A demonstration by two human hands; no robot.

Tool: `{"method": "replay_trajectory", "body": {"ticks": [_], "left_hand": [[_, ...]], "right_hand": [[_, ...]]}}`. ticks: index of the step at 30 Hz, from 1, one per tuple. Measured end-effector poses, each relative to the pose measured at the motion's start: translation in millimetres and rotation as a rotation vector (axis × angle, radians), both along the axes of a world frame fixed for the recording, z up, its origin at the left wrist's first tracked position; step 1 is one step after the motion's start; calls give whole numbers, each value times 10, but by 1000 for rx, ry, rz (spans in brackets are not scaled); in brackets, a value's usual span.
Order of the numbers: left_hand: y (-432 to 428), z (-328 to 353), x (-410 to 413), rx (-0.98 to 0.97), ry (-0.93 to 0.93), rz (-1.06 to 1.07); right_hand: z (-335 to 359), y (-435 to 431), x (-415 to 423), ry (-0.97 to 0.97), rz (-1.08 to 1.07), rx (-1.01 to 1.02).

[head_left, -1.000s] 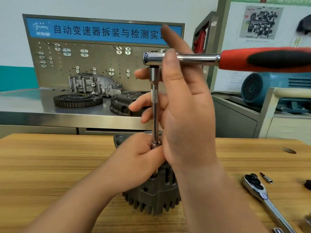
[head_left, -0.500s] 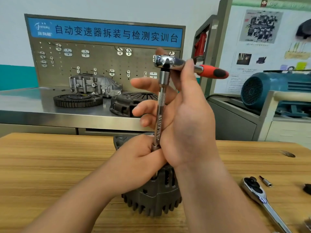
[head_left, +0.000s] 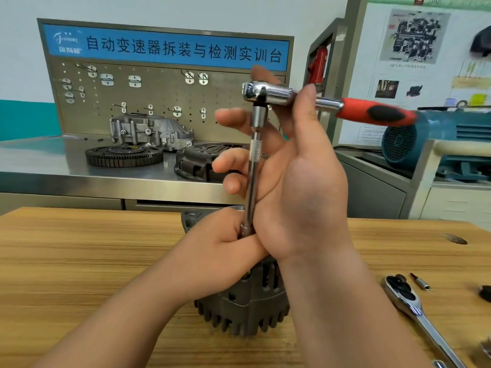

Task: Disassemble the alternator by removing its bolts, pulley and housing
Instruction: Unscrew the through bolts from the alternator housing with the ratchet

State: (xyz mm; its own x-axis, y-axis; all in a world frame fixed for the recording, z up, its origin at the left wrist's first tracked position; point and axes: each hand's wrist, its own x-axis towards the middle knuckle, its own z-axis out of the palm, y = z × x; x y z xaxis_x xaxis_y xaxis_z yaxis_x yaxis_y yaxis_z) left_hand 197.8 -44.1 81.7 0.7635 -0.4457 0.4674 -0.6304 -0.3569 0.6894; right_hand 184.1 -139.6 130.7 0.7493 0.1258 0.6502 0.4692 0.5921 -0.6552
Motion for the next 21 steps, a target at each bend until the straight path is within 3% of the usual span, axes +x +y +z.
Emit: {"method": "replay_trajectory", "body": {"ticks": [4, 12, 21], "left_hand": [[-13, 17, -19, -1, 31, 14], [-40, 21, -34, 1, -3, 75], [-18, 22, -30, 8, 45, -1]], "right_hand": [[-29, -17, 43, 57, 64, -22], [-26, 53, -4, -126, -188, 52], [-19, -16, 26, -18, 33, 36]]}}
